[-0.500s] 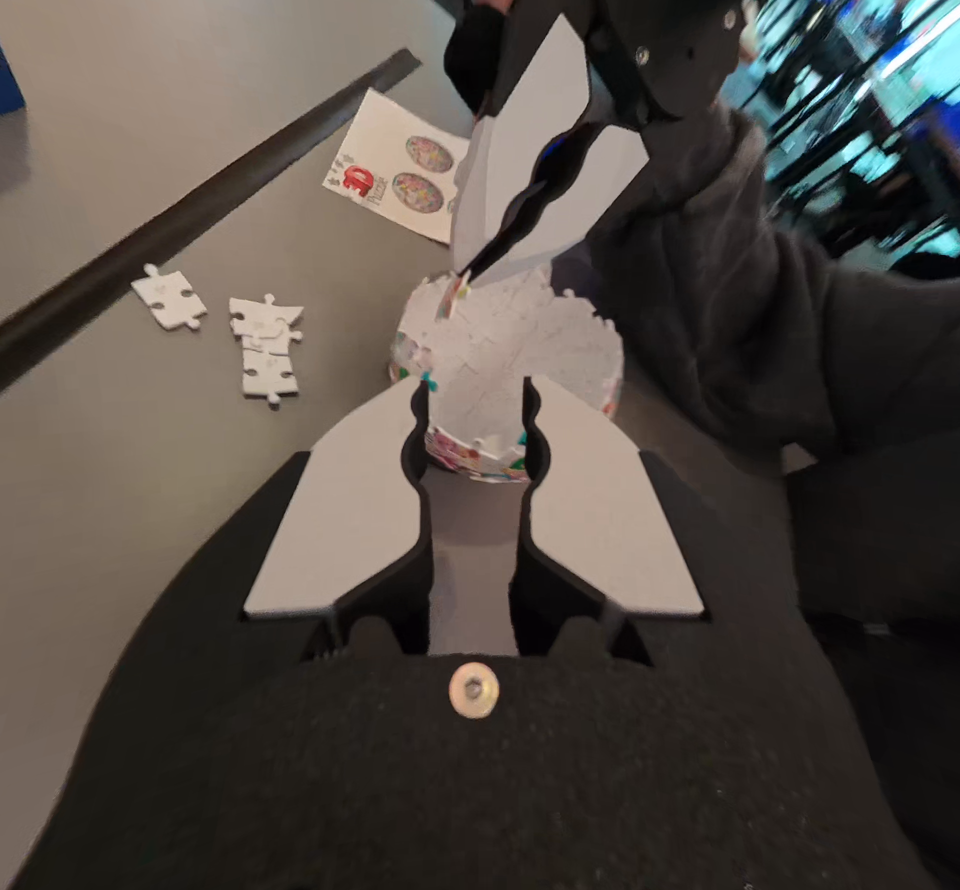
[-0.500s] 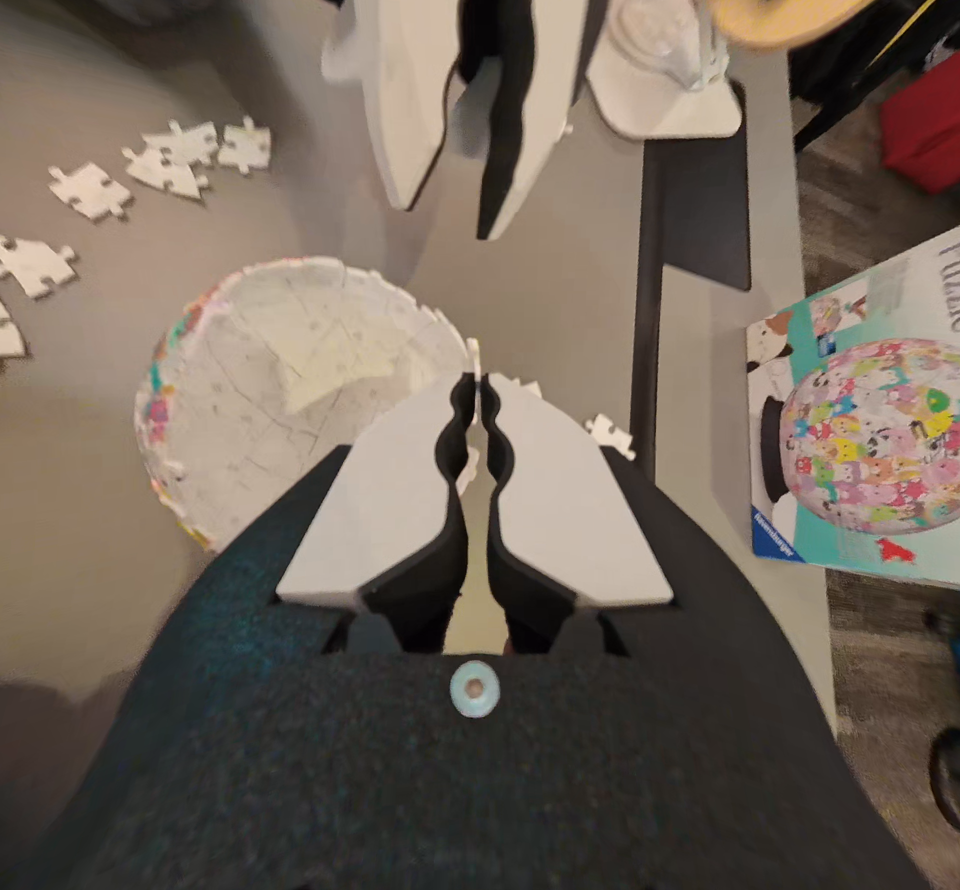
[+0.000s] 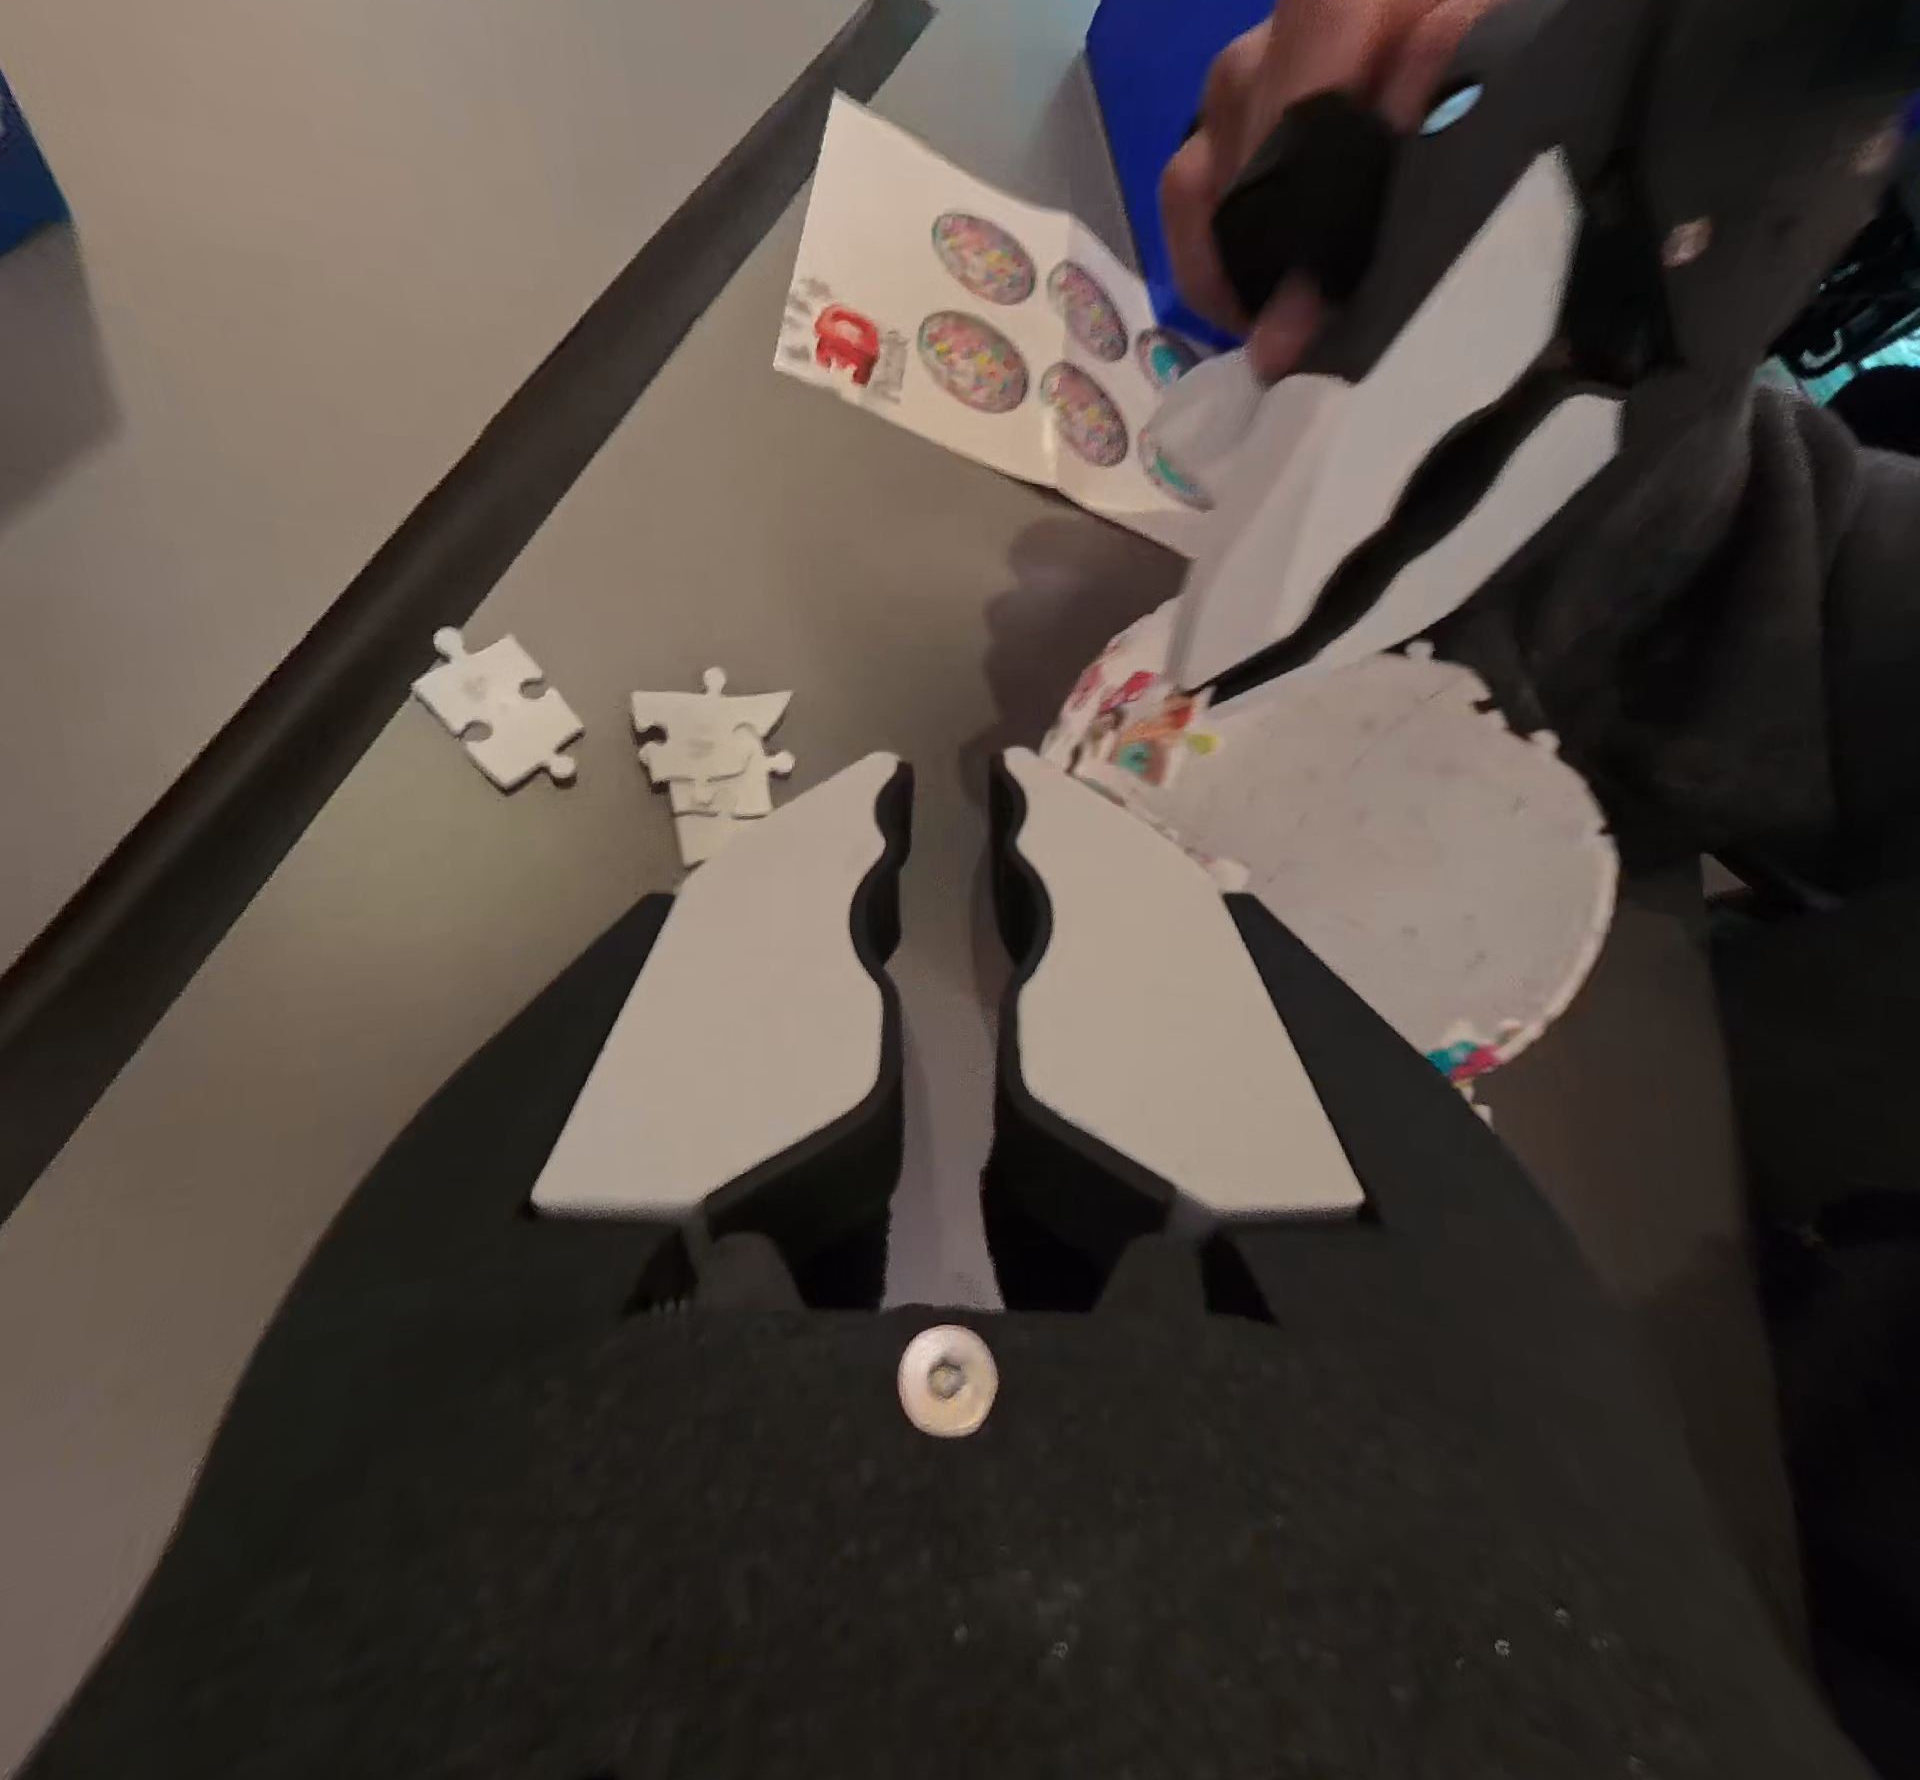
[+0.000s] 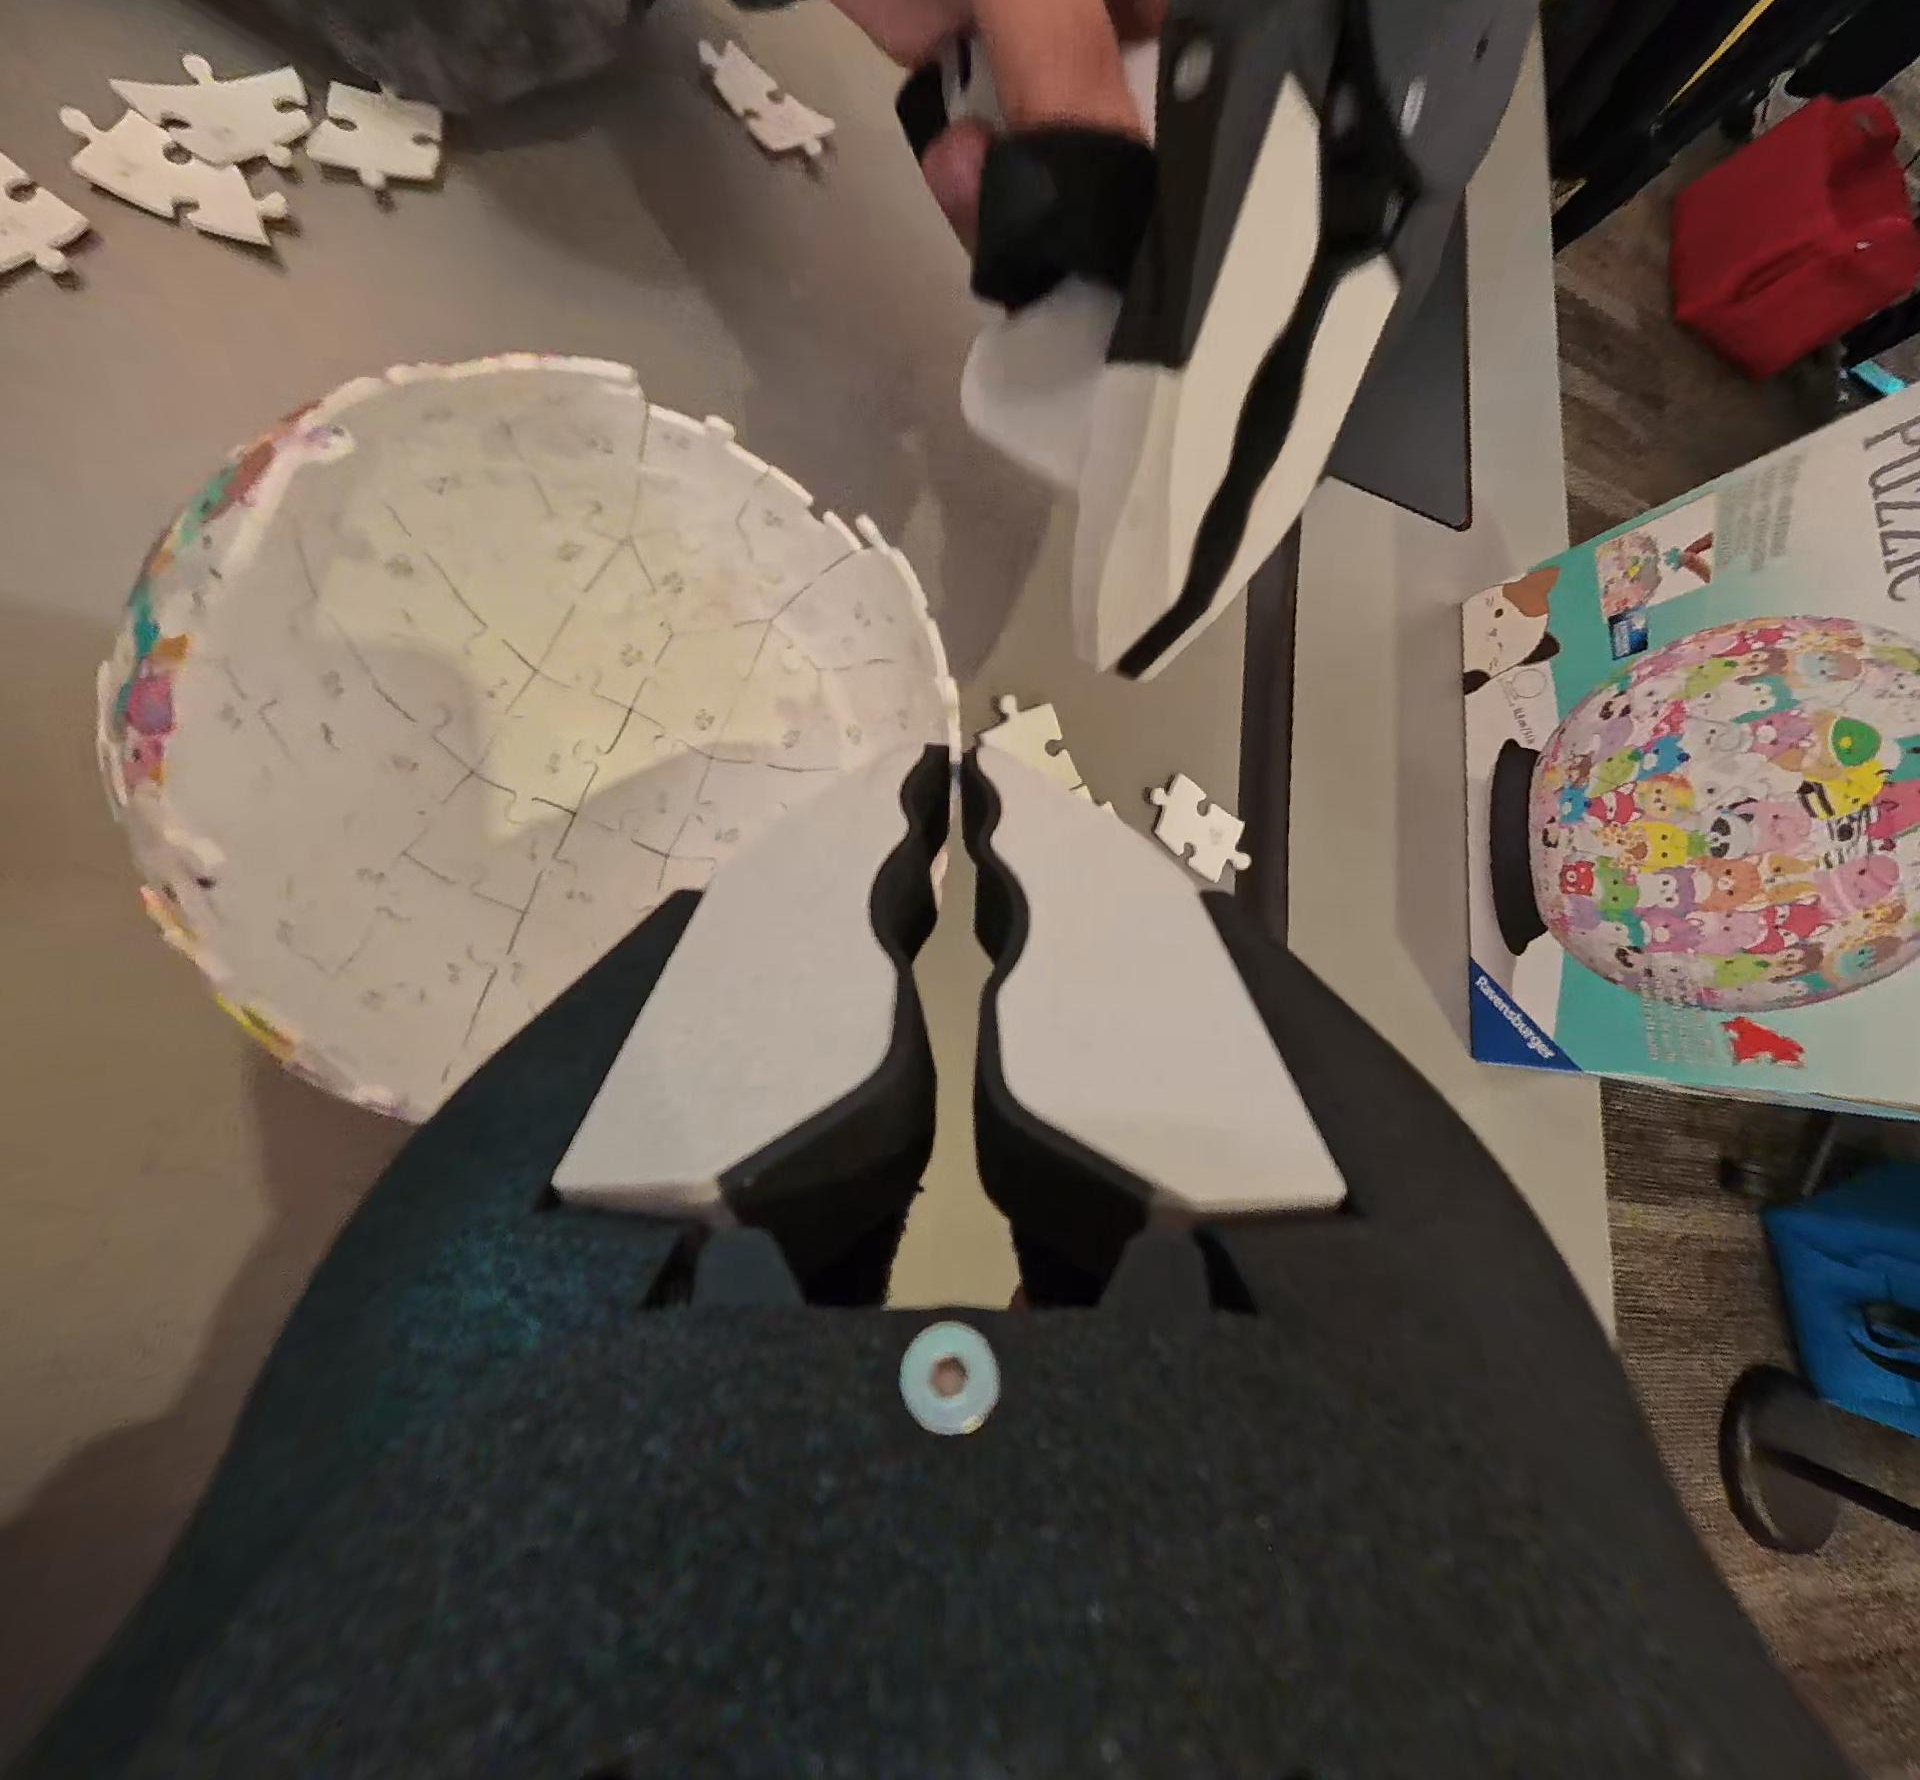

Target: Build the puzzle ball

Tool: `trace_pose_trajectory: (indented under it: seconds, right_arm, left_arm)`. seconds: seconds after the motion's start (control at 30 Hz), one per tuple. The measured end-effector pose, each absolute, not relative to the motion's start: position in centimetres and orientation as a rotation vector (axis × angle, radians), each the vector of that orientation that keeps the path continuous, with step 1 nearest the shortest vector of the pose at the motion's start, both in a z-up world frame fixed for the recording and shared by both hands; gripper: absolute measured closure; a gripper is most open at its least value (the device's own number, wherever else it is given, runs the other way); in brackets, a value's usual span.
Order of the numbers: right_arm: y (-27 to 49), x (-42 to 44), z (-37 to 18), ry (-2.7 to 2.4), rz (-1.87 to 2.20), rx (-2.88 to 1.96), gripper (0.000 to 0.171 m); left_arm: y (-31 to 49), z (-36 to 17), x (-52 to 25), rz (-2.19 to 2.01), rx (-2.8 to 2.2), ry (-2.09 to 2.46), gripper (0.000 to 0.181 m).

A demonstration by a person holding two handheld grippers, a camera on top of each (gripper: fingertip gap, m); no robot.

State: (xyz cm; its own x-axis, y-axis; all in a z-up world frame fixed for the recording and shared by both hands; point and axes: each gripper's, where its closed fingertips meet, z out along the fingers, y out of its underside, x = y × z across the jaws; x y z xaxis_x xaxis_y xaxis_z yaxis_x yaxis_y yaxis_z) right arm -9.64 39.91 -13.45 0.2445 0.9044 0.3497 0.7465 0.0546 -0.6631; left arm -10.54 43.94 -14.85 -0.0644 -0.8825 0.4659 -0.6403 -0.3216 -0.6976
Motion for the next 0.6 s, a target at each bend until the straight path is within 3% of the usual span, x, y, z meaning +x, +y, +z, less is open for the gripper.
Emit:
trace_pose_trajectory:
  seconds: [0.3, 0.6]
  right_arm:
    - [40.7, -10.1, -13.3, -1.539, 0.229, -1.746, 0.169]
    - [41.5, -9.8, -12.2, -1.485, 0.354, -1.761, 0.169]
  left_arm:
    - [42.0, -18.4, -10.0, -1.459, -1.976, 1.797, 0.171]
    - [42.1, -12.1, -10.7, -1.595, -1.750, 1.712, 0.160]
